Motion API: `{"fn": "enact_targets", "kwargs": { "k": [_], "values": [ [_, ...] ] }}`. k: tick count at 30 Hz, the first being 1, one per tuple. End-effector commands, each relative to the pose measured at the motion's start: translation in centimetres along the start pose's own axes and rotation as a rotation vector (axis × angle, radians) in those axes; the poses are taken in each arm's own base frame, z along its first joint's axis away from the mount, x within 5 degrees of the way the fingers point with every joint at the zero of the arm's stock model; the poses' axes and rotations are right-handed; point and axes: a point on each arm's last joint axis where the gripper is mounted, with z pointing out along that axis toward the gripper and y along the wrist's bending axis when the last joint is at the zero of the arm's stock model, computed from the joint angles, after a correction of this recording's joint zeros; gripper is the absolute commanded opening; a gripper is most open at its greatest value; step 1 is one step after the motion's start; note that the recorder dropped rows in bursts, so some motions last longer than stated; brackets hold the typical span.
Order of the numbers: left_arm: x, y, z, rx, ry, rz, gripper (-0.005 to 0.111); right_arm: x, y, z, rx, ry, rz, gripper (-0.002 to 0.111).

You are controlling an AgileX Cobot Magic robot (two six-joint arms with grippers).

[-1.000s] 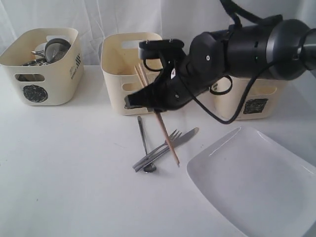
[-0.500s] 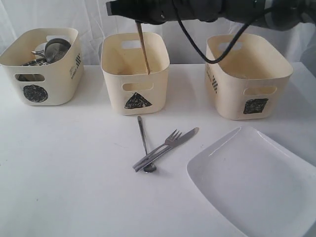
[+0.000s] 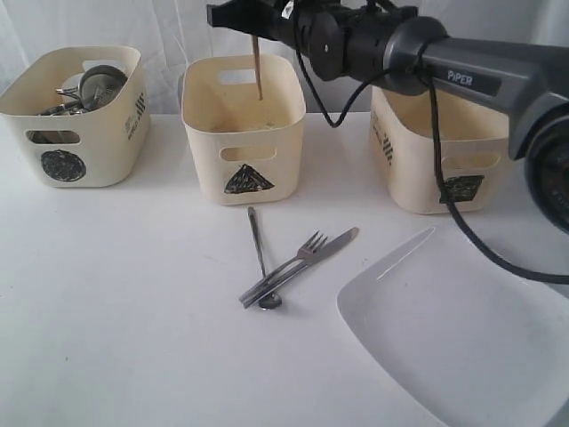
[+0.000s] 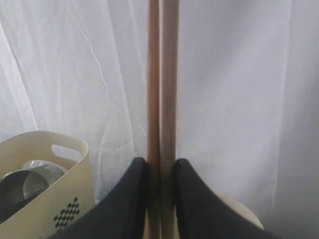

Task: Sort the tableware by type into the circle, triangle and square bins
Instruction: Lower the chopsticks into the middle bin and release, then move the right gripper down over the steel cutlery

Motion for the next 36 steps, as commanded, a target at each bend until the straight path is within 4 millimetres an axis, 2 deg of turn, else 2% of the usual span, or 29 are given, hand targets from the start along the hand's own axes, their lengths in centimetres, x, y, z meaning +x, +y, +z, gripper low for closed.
{"fn": "enact_targets", "kwargs": {
  "k": [1, 3, 14, 16, 20, 26, 30, 33, 36],
  "values": [
    [0.1, 0.0, 0.0, 0.000, -0.003, -0.016, 0.047, -1.0, -0.4, 0.0, -0.002, -0.048, -0.068, 0.009],
    [0.1, 0.0, 0.0, 0.000, -0.003, -0.016, 0.047, -1.2, -0.4, -0.3, -0.003, 0.003, -0.059, 0.013],
    [0.1, 0.0, 0.0, 0.000, -0.003, -0.016, 0.047, -0.7, 0.3, -0.4, -0.016, 0.079, -0.058, 0.012],
    [0.1, 0.0, 0.0, 0.000, -0.003, -0.016, 0.047, -0.4, 0.3, -0.4, -0.016, 0.104, -0.056, 0.015],
    [0.1, 0.0, 0.0, 0.000, -0.003, -0.016, 0.047, -0.2, 0.3, -0.5, -0.017, 0.129, -0.057, 0.028],
    [0.1, 0.0, 0.0, 0.000, -0.003, -0.016, 0.047, -0.5, 0.3, -0.6, -0.017, 0.136, -0.055, 0.029],
    [0.1, 0.0, 0.0, 0.000, -0.003, -0.016, 0.047, -1.4, 0.7, -2.1, -0.026, 0.262, -0.068, 0.029],
    [0.1, 0.0, 0.0, 0.000, -0.003, -0.016, 0.047, -2.6, 0.9, -4.7, -0.035, 0.306, -0.093, 0.029],
    [0.1, 0.0, 0.0, 0.000, -0.003, -0.016, 0.047, -2.7, 0.9, -6.7, -0.036, 0.359, -0.095, 0.029]
  ]
}}
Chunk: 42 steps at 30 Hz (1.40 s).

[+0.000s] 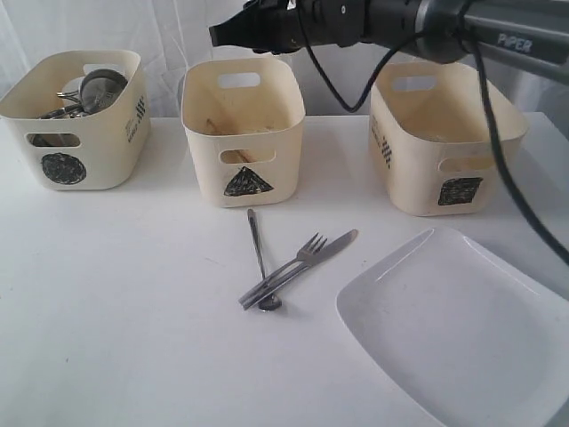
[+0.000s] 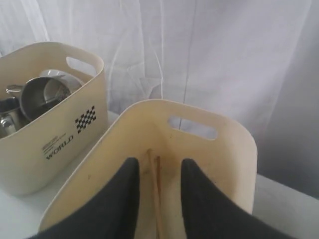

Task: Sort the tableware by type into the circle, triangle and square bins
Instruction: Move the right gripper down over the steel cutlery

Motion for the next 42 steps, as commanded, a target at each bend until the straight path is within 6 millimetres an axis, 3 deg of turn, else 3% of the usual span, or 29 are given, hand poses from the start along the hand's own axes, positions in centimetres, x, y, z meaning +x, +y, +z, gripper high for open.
{"fn": "enact_targets", "kwargs": {
  "k": [1, 4, 11, 15, 19, 28, 42],
  "values": [
    [0.1, 0.0, 0.0, 0.000, -0.003, -0.014, 0.047, 0.5, 0.1, -3.0, -0.005, 0.073, -0.017, 0.029],
    [0.1, 0.0, 0.0, 0.000, -0.003, -0.014, 0.047, 1.8, 0.5, -5.1, -0.015, 0.155, -0.019, 0.029],
    [0.1, 0.0, 0.0, 0.000, -0.003, -0.014, 0.047, 7.0, 1.8, -9.2, -0.052, 0.387, -0.041, 0.029],
    [0.1, 0.0, 0.0, 0.000, -0.003, -0.014, 0.047, 10.0, 3.3, -9.8, -0.089, 0.530, -0.062, 0.046],
    [0.1, 0.0, 0.0, 0.000, -0.003, -0.014, 0.047, 12.5, 4.7, -8.8, -0.066, 0.634, 0.176, 0.063],
    [0.1, 0.0, 0.0, 0.000, -0.003, -0.014, 0.047, 15.6, 5.2, -6.2, 0.085, 0.702, 0.626, 0.064],
    [0.1, 0.0, 0.0, 0.000, -0.003, -0.014, 0.047, 18.9, 5.2, -3.8, 0.190, 0.738, 0.817, 0.064]
  ]
}}
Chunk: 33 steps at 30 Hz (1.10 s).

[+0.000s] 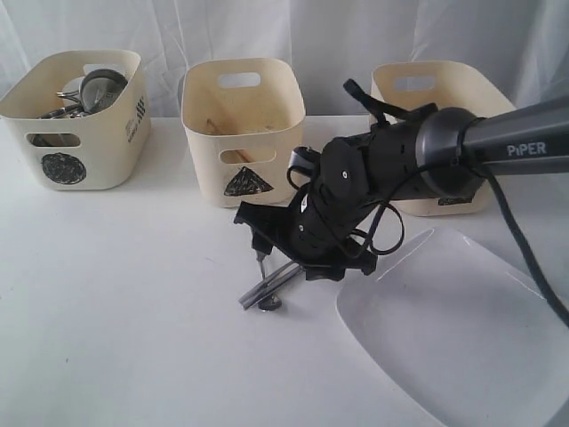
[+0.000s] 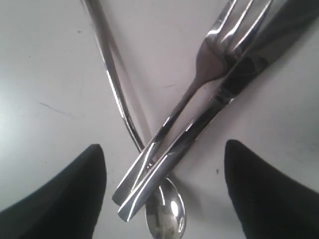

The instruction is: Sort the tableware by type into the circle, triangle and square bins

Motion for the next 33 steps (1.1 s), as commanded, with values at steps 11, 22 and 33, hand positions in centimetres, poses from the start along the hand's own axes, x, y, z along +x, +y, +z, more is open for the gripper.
{"fn": "enact_targets", "kwargs": {
  "k": [11, 22, 33],
  "values": [
    [0.1, 0.0, 0.0, 0.000, -0.003, -0.014, 0.047, 0.5, -0.7, 2.2, 0.033, 0.023, 0.059, 0.064],
    [0.1, 0.0, 0.0, 0.000, -0.003, -0.014, 0.047, 0.4, -0.7, 2.4, 0.026, 0.016, 0.066, 0.027],
    [0.1, 0.0, 0.0, 0.000, -0.003, -0.014, 0.047, -0.2, -0.1, 2.0, -0.031, -0.043, 0.067, 0.000]
  ]
}}
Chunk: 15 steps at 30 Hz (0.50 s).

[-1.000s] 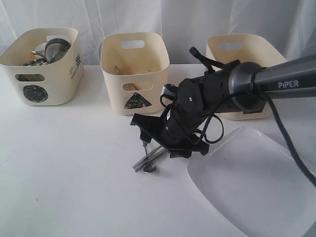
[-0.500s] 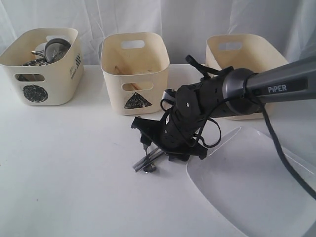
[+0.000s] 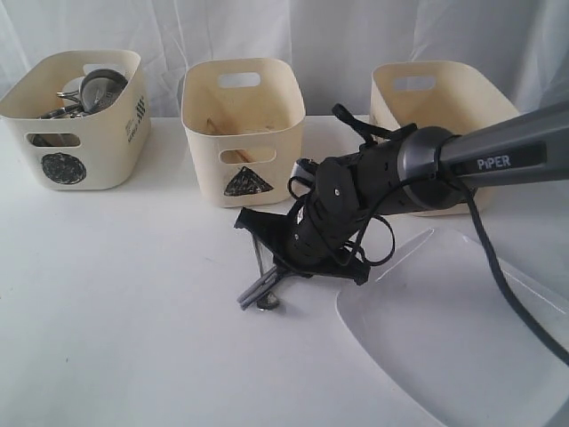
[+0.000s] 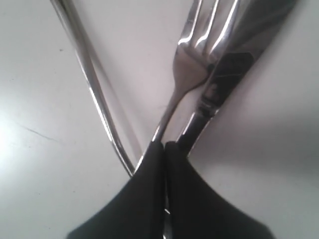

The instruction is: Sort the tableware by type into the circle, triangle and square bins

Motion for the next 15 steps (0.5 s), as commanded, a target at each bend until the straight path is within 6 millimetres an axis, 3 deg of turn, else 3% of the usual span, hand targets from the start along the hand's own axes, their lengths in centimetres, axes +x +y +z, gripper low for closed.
{"fn": "enact_targets", "kwargs": {
  "k": [1, 9, 15],
  "values": [
    [0.1, 0.0, 0.0, 0.000, -0.003, -0.014, 0.047, -0.3, 0.5, -0.7, -0.034, -0.029, 0.003, 0.000],
    [0.1, 0.0, 0.0, 0.000, -0.003, -0.014, 0.047, 0.1, 0.9, -2.5, -0.033, 0.029, 0.062, 0.002],
    [0.1, 0.0, 0.0, 0.000, -0.003, -0.014, 0.047, -0.2, 1.0, -2.7, -0.057, 0.021, 0.098, 0.024]
  ]
}}
